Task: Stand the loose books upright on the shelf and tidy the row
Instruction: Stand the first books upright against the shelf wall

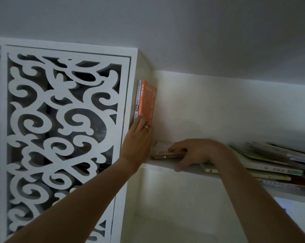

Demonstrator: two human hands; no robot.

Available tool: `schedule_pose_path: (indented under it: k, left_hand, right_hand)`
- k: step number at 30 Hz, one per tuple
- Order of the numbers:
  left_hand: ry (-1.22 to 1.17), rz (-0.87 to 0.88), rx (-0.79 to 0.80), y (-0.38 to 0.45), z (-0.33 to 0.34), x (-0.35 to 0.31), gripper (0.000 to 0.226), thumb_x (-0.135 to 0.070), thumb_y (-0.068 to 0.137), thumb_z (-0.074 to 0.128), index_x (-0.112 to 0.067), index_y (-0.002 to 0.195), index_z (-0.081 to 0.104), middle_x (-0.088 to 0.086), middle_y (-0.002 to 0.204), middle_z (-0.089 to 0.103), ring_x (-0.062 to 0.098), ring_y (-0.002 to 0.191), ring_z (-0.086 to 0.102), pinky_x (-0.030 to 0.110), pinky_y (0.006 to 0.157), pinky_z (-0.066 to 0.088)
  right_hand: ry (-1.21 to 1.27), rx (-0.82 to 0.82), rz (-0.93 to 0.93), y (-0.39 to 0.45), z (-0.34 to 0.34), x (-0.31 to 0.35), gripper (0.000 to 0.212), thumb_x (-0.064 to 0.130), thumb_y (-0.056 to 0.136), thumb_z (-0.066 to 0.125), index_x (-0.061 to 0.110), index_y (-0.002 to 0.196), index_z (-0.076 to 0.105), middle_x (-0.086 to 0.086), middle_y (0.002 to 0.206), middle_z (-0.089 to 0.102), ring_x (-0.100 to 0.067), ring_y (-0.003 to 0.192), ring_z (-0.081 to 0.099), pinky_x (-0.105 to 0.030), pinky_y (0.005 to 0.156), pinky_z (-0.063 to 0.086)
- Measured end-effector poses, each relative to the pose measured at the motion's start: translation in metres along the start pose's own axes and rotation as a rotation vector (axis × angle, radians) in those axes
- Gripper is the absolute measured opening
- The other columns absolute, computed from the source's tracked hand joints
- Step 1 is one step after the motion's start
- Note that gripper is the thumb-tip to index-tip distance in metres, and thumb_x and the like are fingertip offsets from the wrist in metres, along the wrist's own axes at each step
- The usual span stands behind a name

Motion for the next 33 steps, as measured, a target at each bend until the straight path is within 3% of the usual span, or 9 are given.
schedule_pose_path:
  k: [5, 10, 14, 18, 21, 24, 26, 28, 33]
  left_hand:
    - [0.000, 0.006, 0.052, 0.000, 0.009, 0.001, 0.056, -0.035, 0.101, 0.060, -0.005, 0.147, 0.051, 0.019, 0.151, 0.053, 0.040, 0.154, 0.025, 0.051, 0.129, 0.015]
    - [-0.067, 0.019, 0.023, -0.001, 0.005, 0.000, 0.053, -0.039, 0.102, 0.042, -0.006, 0.142, 0.055, 0.020, 0.150, 0.053, 0.040, 0.154, 0.025, 0.052, 0.129, 0.017]
    - [-0.056, 0.019, 0.000, -0.002, 0.000, 0.000, 0.064, -0.041, 0.099, 0.020, -0.007, 0.140, 0.056, 0.021, 0.150, 0.052, 0.041, 0.154, 0.023, 0.050, 0.129, 0.009]
    - [-0.060, 0.038, -0.033, -0.002, -0.004, -0.002, 0.044, -0.038, 0.099, 0.046, -0.010, 0.129, 0.063, 0.019, 0.140, 0.062, 0.041, 0.148, 0.035, 0.050, 0.127, 0.016]
    - [-0.080, 0.028, -0.031, -0.001, -0.004, 0.000, 0.046, -0.039, 0.097, 0.060, -0.008, 0.130, 0.063, 0.020, 0.137, 0.064, 0.041, 0.146, 0.039, 0.052, 0.127, 0.023]
    - [-0.087, 0.003, -0.070, -0.001, -0.006, 0.004, 0.053, -0.036, 0.090, 0.072, -0.005, 0.133, 0.064, 0.020, 0.135, 0.065, 0.040, 0.143, 0.046, 0.050, 0.122, 0.026]
    - [-0.089, 0.000, -0.088, -0.002, -0.008, 0.004, 0.056, -0.034, 0.086, 0.078, -0.004, 0.132, 0.065, 0.020, 0.134, 0.066, 0.039, 0.141, 0.049, 0.049, 0.121, 0.026]
    - [-0.086, -0.006, -0.102, -0.003, -0.009, 0.005, 0.058, -0.035, 0.085, 0.079, -0.005, 0.132, 0.065, 0.019, 0.133, 0.067, 0.037, 0.139, 0.051, 0.047, 0.121, 0.025]
    - [-0.280, -0.085, -0.300, -0.009, -0.027, 0.014, 0.055, -0.031, 0.096, 0.065, -0.001, 0.141, 0.056, 0.019, 0.141, 0.060, 0.034, 0.136, 0.054, 0.045, 0.121, 0.035]
  right_hand:
    - [-0.075, -0.194, 0.116, -0.011, -0.025, -0.030, 0.057, 0.036, 0.074, 0.084, 0.039, 0.127, 0.062, 0.000, 0.135, 0.053, -0.023, 0.114, 0.056, -0.041, 0.098, 0.049]
    - [-0.216, -0.517, 0.365, -0.037, -0.038, -0.049, 0.073, 0.059, 0.078, 0.074, 0.034, 0.142, 0.048, -0.013, 0.167, 0.009, -0.033, 0.154, 0.005, -0.069, 0.116, 0.000]
    - [0.192, -0.889, 0.548, -0.084, -0.053, -0.075, 0.081, 0.051, 0.081, 0.077, 0.017, 0.143, 0.038, -0.026, 0.150, 0.021, -0.045, 0.136, 0.028, -0.051, 0.105, 0.035]
    - [0.742, -0.788, 0.413, -0.060, -0.035, -0.078, 0.074, 0.015, 0.096, 0.056, 0.013, 0.156, 0.013, -0.023, 0.136, 0.044, -0.034, 0.102, 0.055, -0.035, 0.073, 0.049]
    - [0.980, -0.840, 0.274, -0.044, -0.030, -0.052, 0.101, 0.034, 0.096, 0.064, 0.021, 0.159, -0.014, 0.001, 0.109, 0.058, -0.018, 0.091, 0.057, -0.026, 0.084, 0.046]
    - [1.248, -0.881, 0.249, -0.024, -0.012, -0.034, 0.101, 0.053, 0.077, 0.079, 0.013, 0.153, 0.025, 0.002, 0.114, 0.066, -0.014, 0.098, 0.064, -0.030, 0.099, 0.047]
    - [1.232, -0.792, 0.255, -0.003, 0.000, -0.021, 0.106, 0.068, 0.063, 0.077, 0.016, 0.147, 0.039, -0.003, 0.132, 0.063, -0.024, 0.119, 0.061, -0.040, 0.104, 0.049]
    - [1.163, -0.673, 0.255, 0.013, 0.006, -0.006, 0.133, 0.071, 0.062, 0.072, 0.018, 0.161, 0.001, -0.001, 0.143, 0.056, -0.031, 0.135, 0.050, -0.046, 0.111, 0.043]
    - [1.053, -0.665, 0.023, 0.020, -0.017, 0.035, 0.108, 0.046, 0.090, 0.066, 0.039, 0.156, -0.019, -0.001, 0.145, 0.056, -0.025, 0.123, 0.060, -0.031, 0.098, 0.045]
Point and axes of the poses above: each hand's wrist, its own y-axis towards the middle knuckle, its own z-axis out of the palm, x = y × z, the point moved 10 cm from there along y, towards the middle knuckle
